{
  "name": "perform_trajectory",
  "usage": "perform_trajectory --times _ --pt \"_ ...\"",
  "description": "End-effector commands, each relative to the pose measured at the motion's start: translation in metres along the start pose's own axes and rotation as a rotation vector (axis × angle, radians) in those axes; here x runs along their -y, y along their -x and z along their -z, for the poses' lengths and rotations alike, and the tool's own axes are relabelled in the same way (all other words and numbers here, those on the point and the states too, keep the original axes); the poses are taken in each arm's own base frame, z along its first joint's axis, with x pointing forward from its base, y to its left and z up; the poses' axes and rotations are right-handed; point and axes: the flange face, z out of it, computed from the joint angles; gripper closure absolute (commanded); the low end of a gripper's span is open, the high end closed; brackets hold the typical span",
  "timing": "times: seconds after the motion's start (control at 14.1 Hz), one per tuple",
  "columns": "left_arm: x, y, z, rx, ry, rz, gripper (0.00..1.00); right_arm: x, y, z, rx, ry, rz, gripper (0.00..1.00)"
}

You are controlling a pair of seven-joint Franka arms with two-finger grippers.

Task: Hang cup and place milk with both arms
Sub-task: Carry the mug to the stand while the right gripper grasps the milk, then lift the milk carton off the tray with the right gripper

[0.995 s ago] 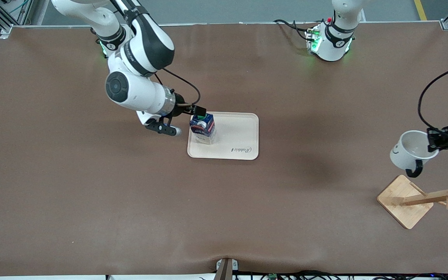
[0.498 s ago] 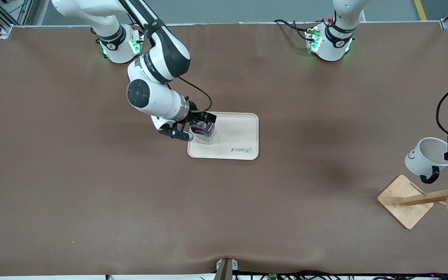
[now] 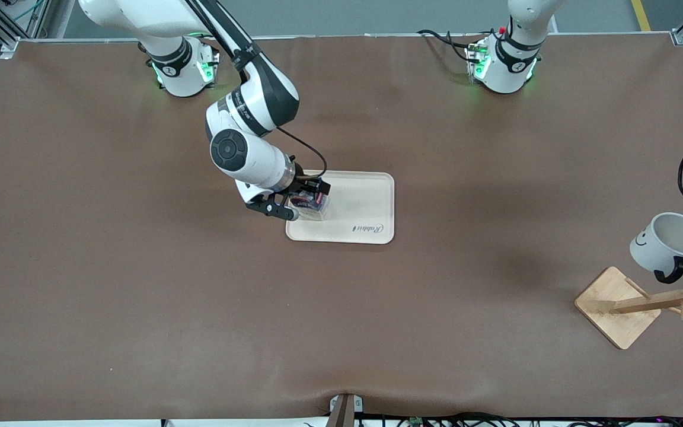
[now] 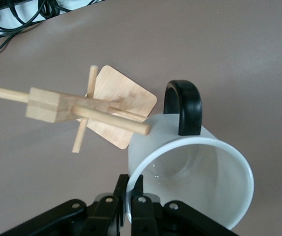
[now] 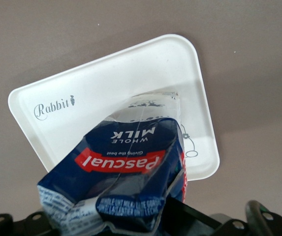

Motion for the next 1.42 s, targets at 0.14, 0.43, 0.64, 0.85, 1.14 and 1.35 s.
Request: perform_trajectory --times 0.14,0.43,0.64,0.85,1.14,1.35 --pt "0.013 0.005 0.007 -0.014 -0.003 -0.052 1.0 0.009 -0.014 0.07 0.095 0.049 -0.126 1.0" --pt "0.029 0.014 -0.001 -0.012 0.016 -0.079 1.0 -0.009 -0.027 0.119 0.161 0.102 -0.148 1.0" --pt "0.034 0.016 -0.003 -0.018 0.021 -0.083 1.0 -0.047 -0.043 0.139 0.161 0.192 -0.108 1.0" --pt "0.042 0.014 -0.009 -0.039 0.02 -0.086 1.0 -0.102 -0.063 0.166 0.102 0.321 -0.066 1.0" --pt "0.048 0.011 -0.014 -0.047 0.029 -0.081 1.0 -0.205 -0.101 0.191 0.07 0.376 0.069 1.0" --pt "0.056 0.009 -0.017 -0.059 0.035 -0.07 1.0 -0.277 -0.135 0.202 0.097 0.375 0.179 1.0"
